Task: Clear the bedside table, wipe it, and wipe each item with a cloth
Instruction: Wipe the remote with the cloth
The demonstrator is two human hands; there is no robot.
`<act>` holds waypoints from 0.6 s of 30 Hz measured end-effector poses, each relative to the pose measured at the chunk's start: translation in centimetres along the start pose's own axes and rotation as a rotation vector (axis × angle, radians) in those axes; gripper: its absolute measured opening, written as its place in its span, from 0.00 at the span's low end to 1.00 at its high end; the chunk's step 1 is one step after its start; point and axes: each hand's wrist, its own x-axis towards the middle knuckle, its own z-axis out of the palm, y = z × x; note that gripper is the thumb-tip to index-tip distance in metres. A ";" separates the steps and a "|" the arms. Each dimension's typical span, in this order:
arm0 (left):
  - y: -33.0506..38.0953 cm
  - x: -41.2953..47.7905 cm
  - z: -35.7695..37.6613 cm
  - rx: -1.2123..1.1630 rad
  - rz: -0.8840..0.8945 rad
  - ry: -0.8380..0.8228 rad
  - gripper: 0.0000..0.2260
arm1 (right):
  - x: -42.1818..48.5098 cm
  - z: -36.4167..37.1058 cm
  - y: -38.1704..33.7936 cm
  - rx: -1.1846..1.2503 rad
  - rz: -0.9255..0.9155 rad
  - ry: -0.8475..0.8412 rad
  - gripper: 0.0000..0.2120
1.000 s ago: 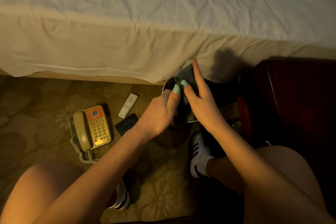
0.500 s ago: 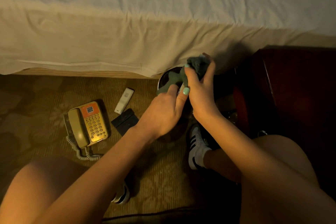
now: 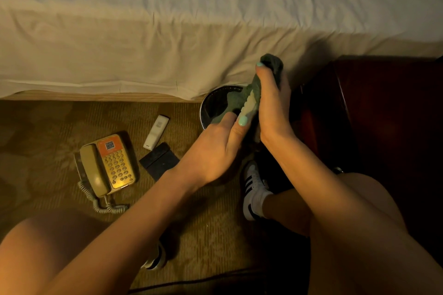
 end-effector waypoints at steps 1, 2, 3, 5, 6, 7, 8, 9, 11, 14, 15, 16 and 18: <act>-0.1 0.0 0.0 0.012 0.007 -0.012 0.20 | 0.0 -0.1 -0.1 -0.007 0.002 -0.007 0.01; -0.3 0.0 -0.1 0.029 0.016 -0.024 0.22 | 0.1 -0.1 -0.2 -0.012 0.004 -0.015 0.02; -0.4 0.0 -0.1 0.049 0.025 -0.038 0.24 | 0.1 -0.1 -0.4 -0.015 0.006 -0.021 0.04; -0.8 0.0 -0.5 0.085 0.038 -0.055 0.25 | 0.1 -0.1 -0.5 -0.050 -0.022 -0.018 0.07; -0.9 0.1 -0.8 0.103 0.040 -0.057 0.24 | 0.2 -0.2 -0.5 -0.092 -0.058 -0.016 0.07; -1.1 0.1 -1.1 0.116 0.035 -0.057 0.23 | 0.2 -0.2 -0.5 -0.143 -0.102 -0.015 0.06; -1.2 0.1 -1.4 0.124 0.026 -0.057 0.23 | 0.2 -0.2 -0.4 -0.189 -0.150 -0.022 0.06; -1.4 0.1 -1.8 0.131 0.018 -0.051 0.23 | 0.2 -0.3 -0.4 -0.224 -0.189 -0.036 0.08; -1.6 0.0 -2.3 0.143 0.012 -0.025 0.26 | 0.3 -0.5 0.0 -0.280 -0.246 -0.069 0.13; -2.1 -0.2 -2.8 0.178 -0.006 0.018 0.28 | 0.1 -0.7 0.4 -0.413 -0.372 -0.080 0.16; -2.3 -0.2 -3.0 0.205 -0.008 0.029 0.28 | 0.0 -0.8 0.5 -0.457 -0.418 -0.072 0.15; -2.5 -0.1 -3.2 0.227 -0.006 0.040 0.29 | -0.1 -0.9 0.5 -0.494 -0.452 -0.060 0.14; -2.6 -0.1 -3.4 0.228 0.003 0.080 0.29 | -0.3 -0.9 0.4 -0.532 -0.505 -0.039 0.15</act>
